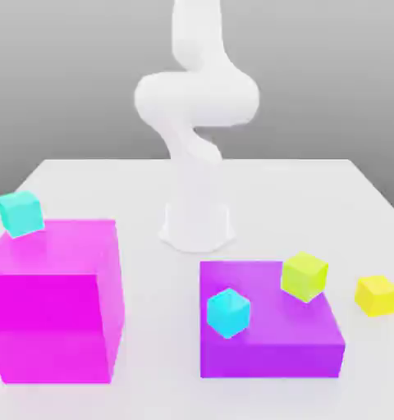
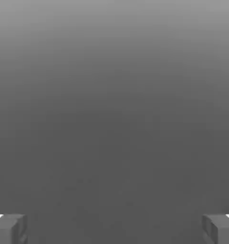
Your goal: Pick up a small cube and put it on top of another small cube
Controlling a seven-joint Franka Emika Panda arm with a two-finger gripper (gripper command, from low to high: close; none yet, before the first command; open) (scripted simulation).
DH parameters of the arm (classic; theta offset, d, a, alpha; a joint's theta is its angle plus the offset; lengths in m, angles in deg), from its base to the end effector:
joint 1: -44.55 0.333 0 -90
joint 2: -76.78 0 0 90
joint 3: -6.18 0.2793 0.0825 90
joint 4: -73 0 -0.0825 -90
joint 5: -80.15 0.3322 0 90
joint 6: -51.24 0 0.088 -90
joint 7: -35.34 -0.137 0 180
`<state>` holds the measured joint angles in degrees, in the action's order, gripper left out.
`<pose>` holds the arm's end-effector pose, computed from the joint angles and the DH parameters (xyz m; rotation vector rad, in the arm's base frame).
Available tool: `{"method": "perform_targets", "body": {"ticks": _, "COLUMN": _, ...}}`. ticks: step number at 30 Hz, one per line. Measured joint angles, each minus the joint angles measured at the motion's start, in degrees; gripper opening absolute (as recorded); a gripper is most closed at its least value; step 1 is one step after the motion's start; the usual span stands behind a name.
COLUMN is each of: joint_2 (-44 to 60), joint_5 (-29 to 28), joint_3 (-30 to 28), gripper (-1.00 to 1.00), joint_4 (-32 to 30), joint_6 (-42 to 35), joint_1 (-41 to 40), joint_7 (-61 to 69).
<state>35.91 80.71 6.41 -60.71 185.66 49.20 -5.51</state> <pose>0.3708 0.0324 0.6200 -2.5662 0.8390 -0.9410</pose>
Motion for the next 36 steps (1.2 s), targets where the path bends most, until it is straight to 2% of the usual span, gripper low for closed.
{"method": "perform_targets", "body": {"ticks": 9, "joint_2": 18.05, "joint_5": 2.89, "joint_3": 3.39, "gripper": 0.0, "joint_4": -6.92, "joint_6": 9.36, "joint_1": 14.83, "joint_7": 18.84}}
{"method": "perform_targets", "body": {"ticks": 17, "joint_2": 33.77, "joint_5": 2.8, "joint_3": 9.66, "gripper": 0.0, "joint_4": -12.99, "joint_6": 17.62, "joint_1": 24.85, "joint_7": 33.37}}
{"method": "perform_targets", "body": {"ticks": 23, "joint_2": 45.85, "joint_5": -3.63, "joint_3": 13.53, "gripper": 0.0, "joint_4": -17.54, "joint_6": 23.8, "joint_1": 32.9, "joint_7": 39.7}}
{"method": "perform_targets", "body": {"ticks": 29, "joint_2": 58.3, "joint_5": -12.01, "joint_3": 8.27, "gripper": 0.0, "joint_4": -16.52, "joint_6": 32.85, "joint_1": 37.97, "joint_7": 35.86}}
{"method": "perform_targets", "body": {"ticks": 30, "joint_2": 60.02, "joint_5": -12.82, "joint_3": 7.17, "gripper": -1.0, "joint_4": -16.19, "joint_6": 34.24, "joint_1": 38.9, "joint_7": 35.22}}
{"method": "perform_targets", "body": {"ticks": 36, "joint_2": 60.87, "joint_5": -13.33, "joint_3": 6.65, "gripper": -1.0, "joint_4": -16.02, "joint_6": 34.85, "joint_1": 39.33, "joint_7": 34.79}}
